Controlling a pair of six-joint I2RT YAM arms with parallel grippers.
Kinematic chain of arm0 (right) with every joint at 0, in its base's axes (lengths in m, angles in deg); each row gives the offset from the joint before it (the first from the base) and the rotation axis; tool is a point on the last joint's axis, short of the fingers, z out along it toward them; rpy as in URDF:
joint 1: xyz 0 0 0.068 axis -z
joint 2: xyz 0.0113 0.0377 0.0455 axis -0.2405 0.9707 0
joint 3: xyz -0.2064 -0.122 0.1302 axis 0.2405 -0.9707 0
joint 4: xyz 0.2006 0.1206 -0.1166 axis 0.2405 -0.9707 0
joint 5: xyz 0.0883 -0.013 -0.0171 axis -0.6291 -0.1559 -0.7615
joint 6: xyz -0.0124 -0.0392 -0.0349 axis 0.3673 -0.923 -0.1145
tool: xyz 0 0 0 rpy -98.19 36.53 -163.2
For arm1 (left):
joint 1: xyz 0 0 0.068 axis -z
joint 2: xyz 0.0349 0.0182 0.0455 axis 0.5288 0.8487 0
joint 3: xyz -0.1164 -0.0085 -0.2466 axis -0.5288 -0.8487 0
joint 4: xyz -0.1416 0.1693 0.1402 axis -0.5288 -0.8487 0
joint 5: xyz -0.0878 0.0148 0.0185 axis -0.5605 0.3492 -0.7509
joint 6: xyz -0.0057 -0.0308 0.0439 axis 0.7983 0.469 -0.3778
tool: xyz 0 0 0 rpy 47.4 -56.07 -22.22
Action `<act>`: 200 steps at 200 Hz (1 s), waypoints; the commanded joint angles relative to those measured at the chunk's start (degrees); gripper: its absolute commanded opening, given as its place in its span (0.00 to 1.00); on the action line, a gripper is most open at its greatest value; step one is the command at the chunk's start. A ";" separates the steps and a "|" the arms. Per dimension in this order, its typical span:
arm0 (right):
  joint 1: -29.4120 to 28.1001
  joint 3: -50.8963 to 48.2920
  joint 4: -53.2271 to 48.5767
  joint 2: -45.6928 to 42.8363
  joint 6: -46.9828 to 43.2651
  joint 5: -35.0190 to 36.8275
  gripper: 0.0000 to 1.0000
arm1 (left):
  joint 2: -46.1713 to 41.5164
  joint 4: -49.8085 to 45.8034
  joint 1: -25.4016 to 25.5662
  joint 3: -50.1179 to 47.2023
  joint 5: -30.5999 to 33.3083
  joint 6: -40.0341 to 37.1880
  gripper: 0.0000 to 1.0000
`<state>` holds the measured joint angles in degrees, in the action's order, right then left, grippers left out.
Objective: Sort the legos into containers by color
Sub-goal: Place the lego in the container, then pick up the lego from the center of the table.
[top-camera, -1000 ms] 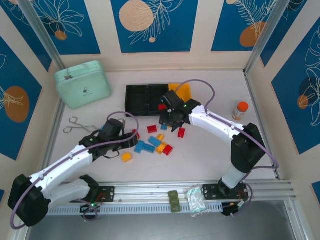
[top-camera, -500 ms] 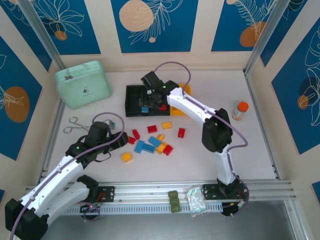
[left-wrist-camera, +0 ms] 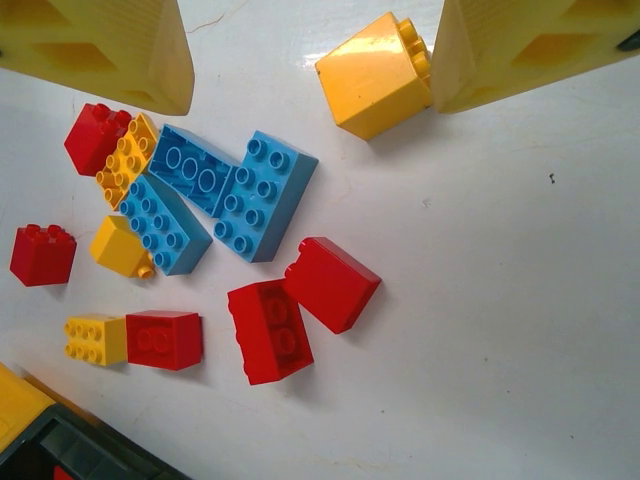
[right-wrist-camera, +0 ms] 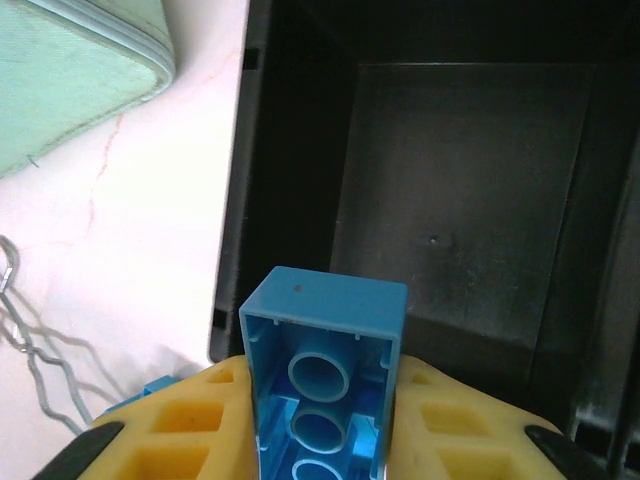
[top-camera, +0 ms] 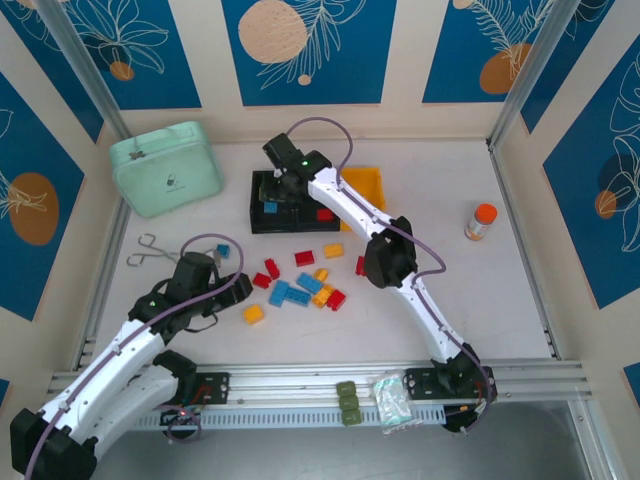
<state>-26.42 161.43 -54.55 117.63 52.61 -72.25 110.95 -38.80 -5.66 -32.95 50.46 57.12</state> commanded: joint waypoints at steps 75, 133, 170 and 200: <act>0.96 3.55 -0.55 2.93 -0.11 -1.07 0.41 | 0.19 0.58 -1.29 -1.82 -2.11 0.66 0.64; 0.87 5.33 -1.61 1.53 -1.16 -0.48 0.49 | 1.71 2.01 -1.31 -1.42 -2.73 0.86 0.64; 0.32 2.08 -2.94 -5.02 -3.50 0.85 0.48 | 2.47 1.51 -1.30 -0.21 -2.74 0.42 0.64; -0.43 -12.71 0.99 -17.67 -5.34 2.26 0.49 | 3.18 1.10 -1.30 0.82 -3.51 -0.24 0.64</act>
<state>-25.96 156.93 -55.40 112.65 49.87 -71.20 113.73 -38.02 -6.21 -33.99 48.84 57.21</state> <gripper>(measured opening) 0.485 0.637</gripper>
